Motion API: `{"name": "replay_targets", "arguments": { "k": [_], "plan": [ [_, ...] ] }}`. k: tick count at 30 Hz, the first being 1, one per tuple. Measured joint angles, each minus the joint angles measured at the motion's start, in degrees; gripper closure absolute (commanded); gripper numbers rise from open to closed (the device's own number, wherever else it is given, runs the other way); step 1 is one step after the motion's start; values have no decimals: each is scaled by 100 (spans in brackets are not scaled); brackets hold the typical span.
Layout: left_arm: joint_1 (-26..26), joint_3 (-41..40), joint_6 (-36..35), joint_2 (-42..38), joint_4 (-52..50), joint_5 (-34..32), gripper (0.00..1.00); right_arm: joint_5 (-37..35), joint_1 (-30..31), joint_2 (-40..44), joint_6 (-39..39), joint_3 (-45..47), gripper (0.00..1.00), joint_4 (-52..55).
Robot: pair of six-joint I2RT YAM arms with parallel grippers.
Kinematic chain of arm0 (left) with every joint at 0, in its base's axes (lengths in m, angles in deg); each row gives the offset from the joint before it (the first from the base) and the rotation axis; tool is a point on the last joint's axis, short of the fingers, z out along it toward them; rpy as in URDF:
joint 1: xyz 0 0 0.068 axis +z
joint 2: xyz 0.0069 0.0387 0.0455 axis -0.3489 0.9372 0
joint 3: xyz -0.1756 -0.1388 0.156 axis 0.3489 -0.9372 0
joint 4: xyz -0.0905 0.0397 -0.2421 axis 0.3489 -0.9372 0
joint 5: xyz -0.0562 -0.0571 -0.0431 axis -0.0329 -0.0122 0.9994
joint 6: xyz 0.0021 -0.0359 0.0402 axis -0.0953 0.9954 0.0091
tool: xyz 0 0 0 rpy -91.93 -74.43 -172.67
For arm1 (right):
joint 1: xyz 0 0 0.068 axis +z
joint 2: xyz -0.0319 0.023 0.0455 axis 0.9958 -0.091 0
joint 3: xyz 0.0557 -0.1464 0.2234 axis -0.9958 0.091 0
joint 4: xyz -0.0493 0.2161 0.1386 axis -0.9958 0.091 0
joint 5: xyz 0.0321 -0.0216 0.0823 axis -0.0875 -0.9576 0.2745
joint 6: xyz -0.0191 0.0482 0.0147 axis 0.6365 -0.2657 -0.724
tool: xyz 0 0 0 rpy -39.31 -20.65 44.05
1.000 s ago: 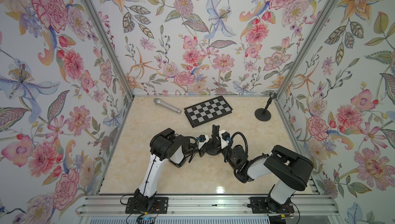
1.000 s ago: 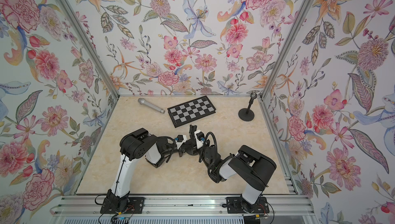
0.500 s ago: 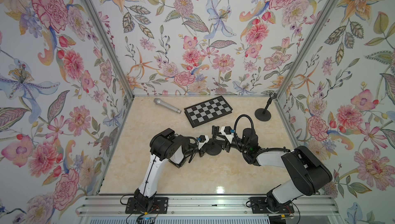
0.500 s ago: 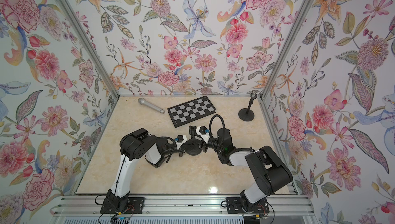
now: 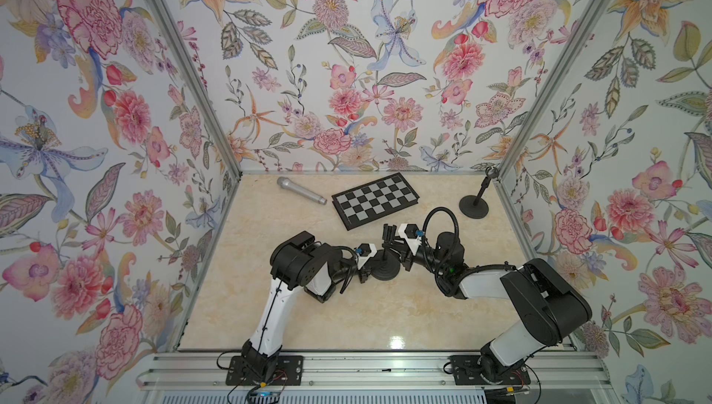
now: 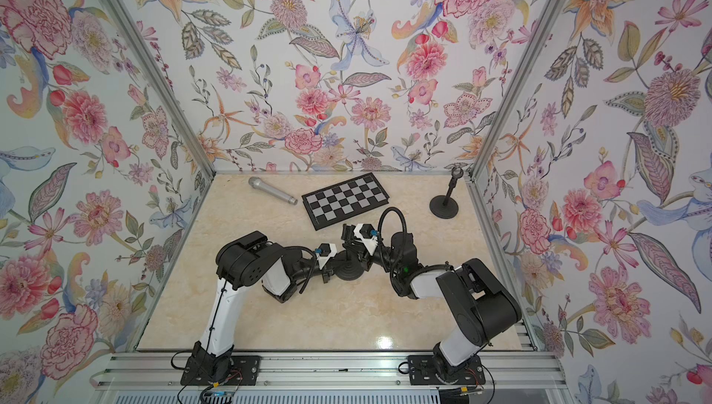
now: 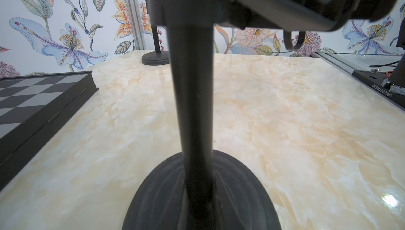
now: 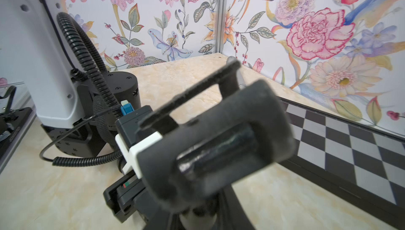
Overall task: Assemble a microphone stand
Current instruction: Screw the microphone stand pole into the microphone stand base.
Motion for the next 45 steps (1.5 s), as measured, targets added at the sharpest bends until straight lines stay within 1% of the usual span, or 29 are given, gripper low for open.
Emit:
{"name": "replay_targets", "arguments": {
  "k": [4, 6, 7, 9, 11, 12, 13, 15, 17, 19, 20, 21, 24, 26, 27, 30, 32, 33, 34, 36, 37, 38, 39, 40, 42, 45],
  "plan": [
    [11, -9, -2, 0, 0, 9, 82, -2352, 1003, 70, -304, 308, 100, -455],
    [11, -13, 0, 0, 0, 11, 82, -3285, 1416, -22, -378, 297, 100, -570],
    [20, -13, 0, 0, 0, 13, 82, -3646, 1576, -98, -393, 275, 100, -651],
    [22, -13, 20, 0, 0, 11, 82, -4120, 1768, -243, -422, 205, 100, -767],
    [22, -13, 24, 0, 0, 11, 82, -4356, 1843, -286, -450, 181, 100, -809],
    [22, -13, 24, 0, 0, 11, 82, -4415, 1858, -284, -472, 181, 95, -807],
    [22, -15, 24, 0, 0, 11, 82, -4428, 1862, -278, -485, 181, 86, -804],
    [22, -15, 20, 0, 0, 15, 82, -4293, 1792, -212, -459, 201, 72, -741],
    [22, -15, 13, 0, 0, 24, 82, -3799, 1589, -87, -415, 267, 68, -664],
    [22, -15, -26, 0, 0, 31, 82, -2929, 1246, 33, -337, 358, 63, -476],
    [22, -15, -33, 0, 2, 35, 82, -2544, 1073, 66, -299, 385, 62, -382],
    [22, -15, -46, 0, 2, 37, 82, -1965, 811, 103, -210, 393, 62, -240],
    [22, -13, -52, 0, 2, 42, 82, -538, 214, 210, 68, 271, 63, 262],
    [22, -13, -52, 0, 0, 42, 82, 61, 13, 214, 210, 98, 62, 525],
    [22, -13, -52, 0, 0, 42, 82, 350, -57, 210, 278, 11, 62, 632],
    [22, -13, -74, 0, 2, 46, 82, 892, -210, 125, 385, -208, 63, 758],
    [22, -13, -74, 0, 2, 46, 82, 1115, -275, 39, 420, -317, 65, 780],
    [22, -13, -74, 0, 2, 46, 82, 1200, -297, -4, 426, -358, 68, 776],
    [22, -13, -76, 0, 2, 46, 82, 1248, -317, -42, 428, -393, 71, 772],
    [22, -13, -57, 0, 2, 31, 82, 1292, -343, -120, 468, -450, 84, 715],
    [22, -13, -42, 0, 0, 26, 82, 1266, -352, -136, 494, -459, 89, 673],
    [22, -13, -22, 0, 0, 17, 82, 1196, -358, -149, 461, -455, 95, 629],
    [22, -13, -13, 0, 0, 15, 82, 1088, -330, -153, 389, -422, 100, 564],
    [22, -13, 0, 0, 0, 15, 82, 885, -271, -153, 293, -358, 100, 444],
    [22, -13, 20, 0, 0, 4, 82, 111, -22, -133, 24, -138, 100, 68],
    [22, -26, 17, 0, 2, 7, 81, -2037, 848, -61, -358, 192, 100, -433]
  ]
}}
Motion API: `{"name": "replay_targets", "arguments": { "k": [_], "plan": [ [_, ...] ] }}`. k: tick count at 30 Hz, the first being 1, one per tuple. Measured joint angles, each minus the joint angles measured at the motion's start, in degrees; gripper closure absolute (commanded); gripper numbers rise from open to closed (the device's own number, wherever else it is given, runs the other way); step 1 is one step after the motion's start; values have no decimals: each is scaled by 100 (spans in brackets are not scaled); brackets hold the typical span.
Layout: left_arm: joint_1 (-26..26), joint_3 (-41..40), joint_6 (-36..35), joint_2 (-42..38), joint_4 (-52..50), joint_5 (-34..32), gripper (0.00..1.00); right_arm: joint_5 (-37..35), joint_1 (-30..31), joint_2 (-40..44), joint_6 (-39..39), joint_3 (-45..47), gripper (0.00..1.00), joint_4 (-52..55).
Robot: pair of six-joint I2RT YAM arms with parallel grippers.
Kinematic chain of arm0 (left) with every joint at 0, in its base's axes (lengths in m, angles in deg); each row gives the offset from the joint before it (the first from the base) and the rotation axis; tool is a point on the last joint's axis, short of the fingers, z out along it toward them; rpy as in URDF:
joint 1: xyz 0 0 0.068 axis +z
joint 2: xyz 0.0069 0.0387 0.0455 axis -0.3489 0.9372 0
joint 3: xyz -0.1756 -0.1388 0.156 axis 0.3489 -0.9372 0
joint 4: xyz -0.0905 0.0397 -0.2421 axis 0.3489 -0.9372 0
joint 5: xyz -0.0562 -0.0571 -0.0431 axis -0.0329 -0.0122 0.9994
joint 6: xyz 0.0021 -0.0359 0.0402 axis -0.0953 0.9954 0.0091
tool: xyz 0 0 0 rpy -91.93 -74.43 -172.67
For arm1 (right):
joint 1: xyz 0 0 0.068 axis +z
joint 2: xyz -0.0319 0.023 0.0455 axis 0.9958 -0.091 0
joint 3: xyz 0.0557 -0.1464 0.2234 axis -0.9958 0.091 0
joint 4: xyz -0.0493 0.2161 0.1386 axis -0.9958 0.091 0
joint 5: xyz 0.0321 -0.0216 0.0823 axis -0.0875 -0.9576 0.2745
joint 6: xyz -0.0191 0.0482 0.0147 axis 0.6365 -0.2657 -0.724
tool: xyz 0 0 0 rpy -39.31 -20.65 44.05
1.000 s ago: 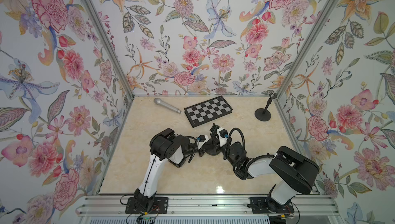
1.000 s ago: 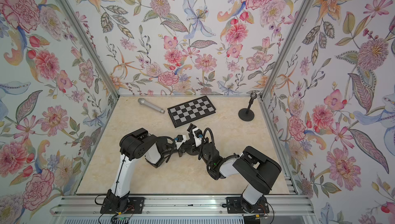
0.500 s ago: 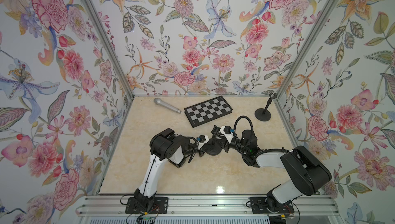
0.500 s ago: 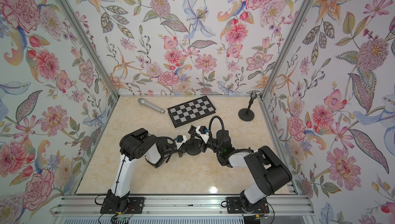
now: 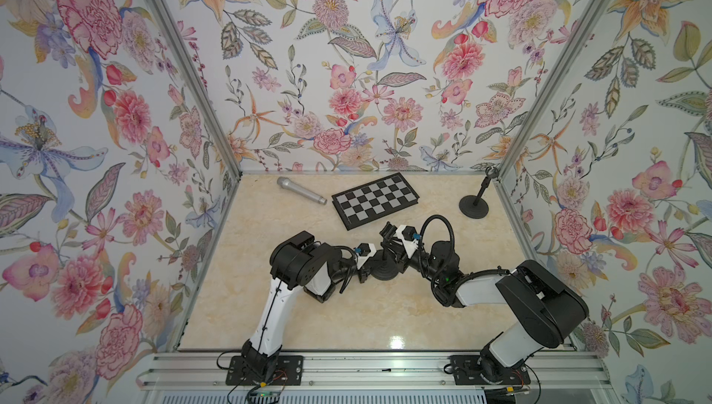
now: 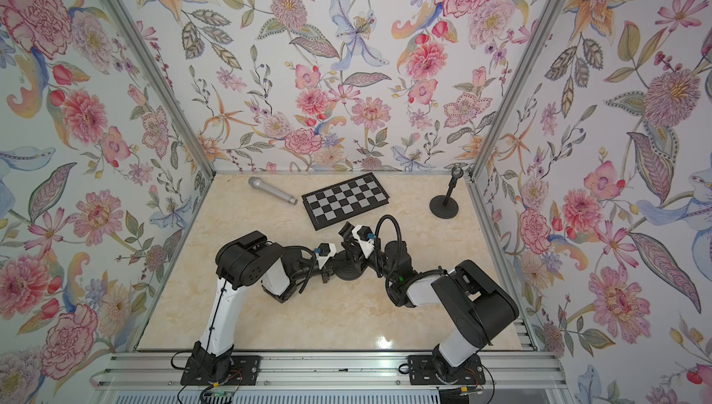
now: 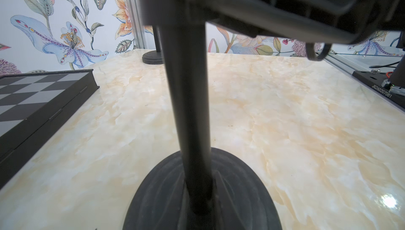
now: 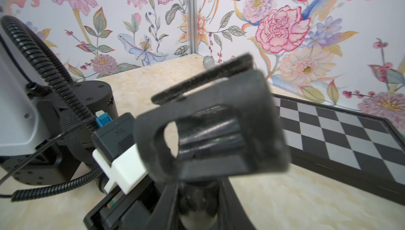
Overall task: Assemble a microphone stand
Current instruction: Screw the microphone stand pole into the microphone stand base.
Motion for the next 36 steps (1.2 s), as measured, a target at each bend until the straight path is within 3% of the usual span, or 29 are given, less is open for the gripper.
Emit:
{"name": "replay_targets", "arguments": {
  "k": [2, 4, 6, 9, 12, 17, 20, 23, 30, 36],
  "plan": [
    [4, -2, 2, -4, -2, -2, 81, -1338, 581, -101, -131, 13, 100, -175],
    [4, 0, 4, -4, 0, -9, 81, -2162, 922, -299, -175, -26, 100, -426],
    [7, -2, 22, -4, 0, -7, 81, -2531, 1073, -428, -190, -66, 100, -579],
    [9, -4, 24, -7, -2, -9, 81, -2509, 1086, -448, -92, -74, 77, -614],
    [9, -24, 9, -11, -2, -48, 82, -1786, 833, -363, 190, 26, 70, -629],
    [2, -26, -72, -15, 0, -46, 82, 1014, -415, 20, 503, 232, 60, -269],
    [2, -26, -109, -15, -2, -44, 82, 2535, -1067, 87, 815, -74, 58, 450],
    [2, -28, -125, -15, -2, -46, 82, 3556, -1325, 87, 1204, -560, 62, 1202],
    [2, -33, -151, -15, -2, -42, 82, 4450, -1467, -79, 1539, -1226, 64, 1843],
    [2, -35, -151, -17, -2, -42, 82, 4721, -1502, -293, 1482, -1394, 83, 1952]
  ]
}}
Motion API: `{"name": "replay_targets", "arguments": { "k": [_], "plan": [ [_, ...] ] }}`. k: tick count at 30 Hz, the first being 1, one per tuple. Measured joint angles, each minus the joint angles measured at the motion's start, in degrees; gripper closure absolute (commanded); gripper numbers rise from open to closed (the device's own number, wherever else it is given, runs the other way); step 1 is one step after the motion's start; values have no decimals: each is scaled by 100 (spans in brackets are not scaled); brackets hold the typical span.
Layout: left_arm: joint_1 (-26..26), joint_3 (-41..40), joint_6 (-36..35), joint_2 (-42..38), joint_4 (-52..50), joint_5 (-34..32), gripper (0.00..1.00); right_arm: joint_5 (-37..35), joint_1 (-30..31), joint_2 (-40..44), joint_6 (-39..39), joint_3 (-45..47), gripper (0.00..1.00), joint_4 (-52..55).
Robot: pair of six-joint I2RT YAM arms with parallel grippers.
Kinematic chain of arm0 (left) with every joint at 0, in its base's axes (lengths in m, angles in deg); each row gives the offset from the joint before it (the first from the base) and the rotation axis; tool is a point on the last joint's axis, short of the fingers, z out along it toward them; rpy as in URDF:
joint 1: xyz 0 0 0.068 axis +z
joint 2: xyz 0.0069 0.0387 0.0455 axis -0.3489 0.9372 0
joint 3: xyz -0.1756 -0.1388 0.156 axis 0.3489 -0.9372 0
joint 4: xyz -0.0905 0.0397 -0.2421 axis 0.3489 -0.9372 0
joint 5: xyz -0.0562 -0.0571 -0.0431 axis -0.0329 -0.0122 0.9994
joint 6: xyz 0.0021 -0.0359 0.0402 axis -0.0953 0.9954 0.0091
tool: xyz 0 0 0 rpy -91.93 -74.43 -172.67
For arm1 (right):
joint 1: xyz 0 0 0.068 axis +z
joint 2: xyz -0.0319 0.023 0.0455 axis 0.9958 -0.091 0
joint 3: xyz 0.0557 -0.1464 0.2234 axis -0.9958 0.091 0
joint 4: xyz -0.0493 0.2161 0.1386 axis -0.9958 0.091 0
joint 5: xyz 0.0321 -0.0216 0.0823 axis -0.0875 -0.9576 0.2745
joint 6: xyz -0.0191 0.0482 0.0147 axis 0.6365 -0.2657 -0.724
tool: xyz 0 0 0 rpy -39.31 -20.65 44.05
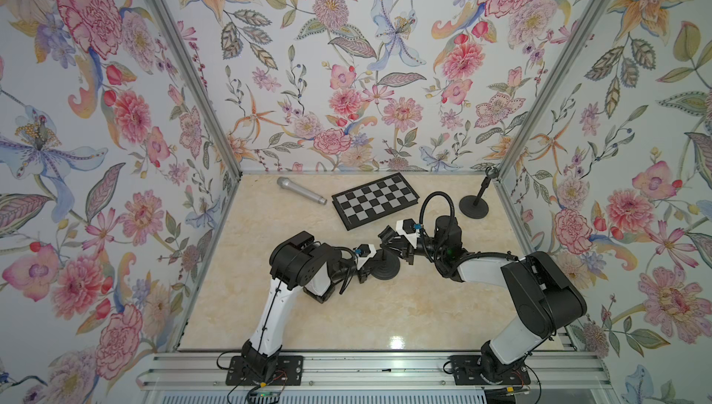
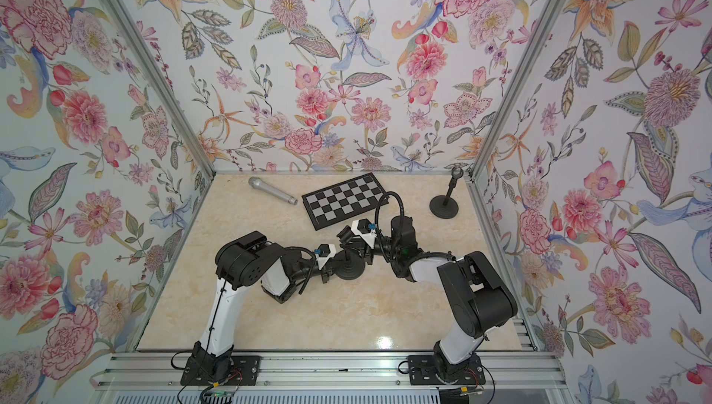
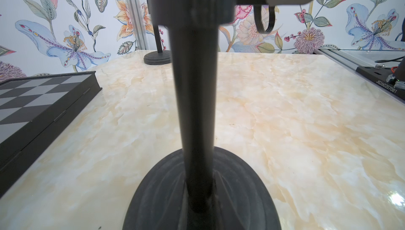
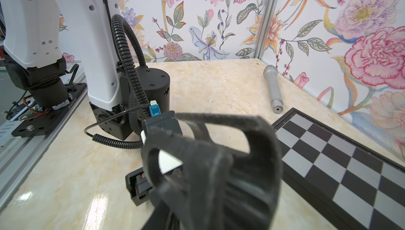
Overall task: Assemble a microphone stand
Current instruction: Screw the microphone stand pole into the microphone stand base.
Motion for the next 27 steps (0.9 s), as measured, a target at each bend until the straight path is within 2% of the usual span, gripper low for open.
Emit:
{"name": "replay_targets", "arguments": {
  "k": [4, 8, 9, 11, 14, 17, 20, 23, 24, 25, 27],
  "plan": [
    [0, 0, 2, 0, 2, -7, 82, -44, 0, -63, -131, -7, 100, -136],
    [0, 0, 22, 0, 0, -31, 82, -699, 72, -20, -619, 278, 100, -658],
    [0, 0, 33, 0, 0, -39, 81, -1069, 133, 48, -833, 411, 100, -807],
    [-4, 0, 48, 0, 2, -63, 81, -2330, 470, 304, -1294, 776, 100, -1073],
    [-4, -17, 44, -4, 2, -70, 81, -4734, 1497, 535, -1482, 1078, 100, -1285],
    [-2, -26, 44, -11, 2, -70, 81, -6502, 2260, 352, -1663, 1150, 100, -1690],
    [-2, -26, 70, -11, 2, -81, 81, -7431, 2599, 48, -1733, 1086, 100, -2090],
    [-4, -26, 85, -11, 2, -81, 81, -7761, 2682, 37, -1762, 1056, 100, -2070],
    [-2, -31, 87, -11, 2, -85, 81, -7753, 2677, 61, -1759, 1047, 91, -2024],
    [-4, -33, 83, -13, 2, -90, 81, -7691, 2651, 114, -1744, 1049, 78, -1952],
    [-4, -37, 76, -15, 2, -92, 81, -7272, 2472, 258, -1670, 1091, 63, -1799]
  ]
}}
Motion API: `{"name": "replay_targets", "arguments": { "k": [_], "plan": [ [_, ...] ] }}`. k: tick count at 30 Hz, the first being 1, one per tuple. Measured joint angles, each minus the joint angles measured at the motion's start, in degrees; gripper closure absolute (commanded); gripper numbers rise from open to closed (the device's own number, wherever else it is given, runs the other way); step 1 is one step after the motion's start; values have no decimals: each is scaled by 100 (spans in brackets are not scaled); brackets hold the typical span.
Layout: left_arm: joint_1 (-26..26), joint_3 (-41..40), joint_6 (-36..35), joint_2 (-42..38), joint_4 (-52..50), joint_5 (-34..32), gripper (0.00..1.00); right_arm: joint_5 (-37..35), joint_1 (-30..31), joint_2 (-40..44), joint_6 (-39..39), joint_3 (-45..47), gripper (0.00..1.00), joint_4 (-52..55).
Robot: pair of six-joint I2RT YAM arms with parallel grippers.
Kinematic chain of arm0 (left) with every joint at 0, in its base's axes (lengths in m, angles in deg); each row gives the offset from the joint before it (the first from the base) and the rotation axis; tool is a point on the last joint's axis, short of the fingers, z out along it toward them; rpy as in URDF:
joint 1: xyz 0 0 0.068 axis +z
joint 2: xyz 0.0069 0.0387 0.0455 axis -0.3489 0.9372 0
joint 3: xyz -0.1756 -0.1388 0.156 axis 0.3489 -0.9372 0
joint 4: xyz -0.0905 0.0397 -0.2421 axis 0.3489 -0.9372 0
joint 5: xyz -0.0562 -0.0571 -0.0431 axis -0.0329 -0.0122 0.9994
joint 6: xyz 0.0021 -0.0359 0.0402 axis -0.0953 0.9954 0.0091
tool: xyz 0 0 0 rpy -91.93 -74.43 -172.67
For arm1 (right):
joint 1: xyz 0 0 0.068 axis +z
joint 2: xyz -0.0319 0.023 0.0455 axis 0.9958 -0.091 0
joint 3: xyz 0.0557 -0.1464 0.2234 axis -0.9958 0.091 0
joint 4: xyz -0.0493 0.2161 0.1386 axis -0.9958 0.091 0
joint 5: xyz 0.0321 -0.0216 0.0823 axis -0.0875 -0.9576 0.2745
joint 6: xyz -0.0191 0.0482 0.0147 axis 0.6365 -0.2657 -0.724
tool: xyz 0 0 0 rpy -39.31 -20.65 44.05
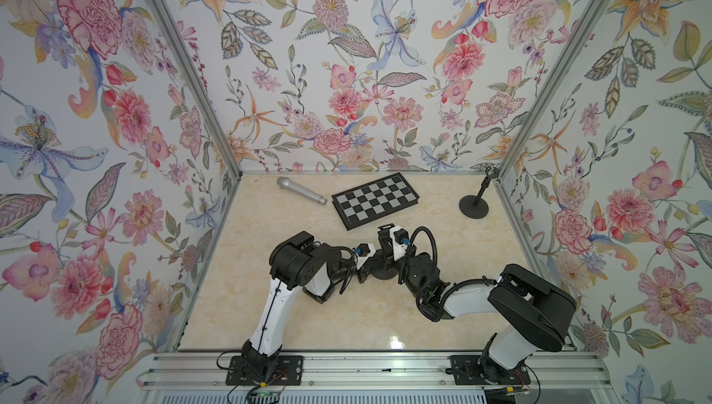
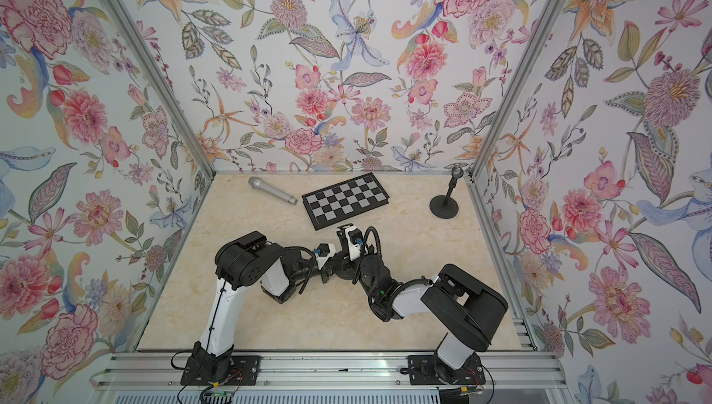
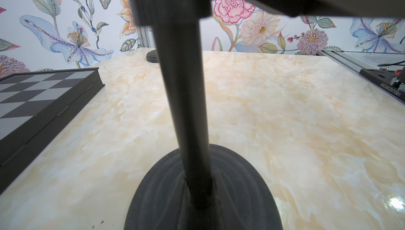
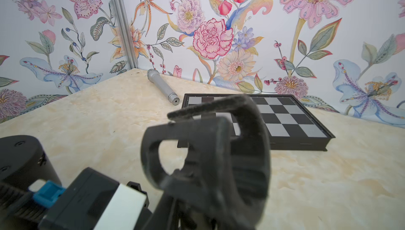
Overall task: Assemble a microphone stand
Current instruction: Screw the microphone stand pole into the microphone stand base.
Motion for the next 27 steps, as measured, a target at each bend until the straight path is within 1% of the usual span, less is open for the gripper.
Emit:
{"name": "replay_targets", "arguments": {
  "k": [2, 4, 5, 7, 9, 12, 15, 17, 20, 21, 22, 24, 26, 27],
  "plan": [
    [0, -7, -59, -4, 0, 13, 81, 942, -389, 190, 90, 118, 55, 247],
    [0, -2, -85, -4, -2, 11, 81, 2076, -942, 328, 188, 197, 48, 466],
    [0, 0, -98, -4, -2, 2, 81, 2693, -1255, 396, 249, 201, 46, 564],
    [-2, 0, -107, -4, 0, -4, 81, 3735, -1722, 479, 400, 195, 45, 699],
    [-2, 0, -122, -7, 0, -2, 81, 4520, -2015, 509, 601, 122, 45, 911],
    [0, -2, -138, -7, 0, 0, 81, 5508, -2315, 413, 920, -155, 46, 1255],
    [0, -2, -142, -7, 0, 0, 81, 6229, -2474, 116, 1014, -525, 47, 1344],
    [0, -2, -142, -7, 0, -2, 81, 6494, -2518, -50, 1010, -664, 54, 1296],
    [0, -2, -142, -7, 0, -2, 81, 6675, -2527, -238, 890, -704, 81, 1143],
    [0, -2, -136, -7, 0, -13, 81, 6693, -2522, -275, 850, -702, 92, 1086],
    [0, -2, -118, -7, 0, -22, 81, 6594, -2507, -289, 850, -697, 100, 999],
    [0, 0, -96, -7, 0, -24, 81, 6363, -2463, -284, 772, -573, 100, 776],
    [0, 0, -90, -4, 0, -20, 81, 5571, -2205, -192, 525, -304, 100, 422],
    [0, -2, -76, -4, 0, -20, 81, 4824, -1939, -101, 356, -127, 100, 236]
  ]
}}
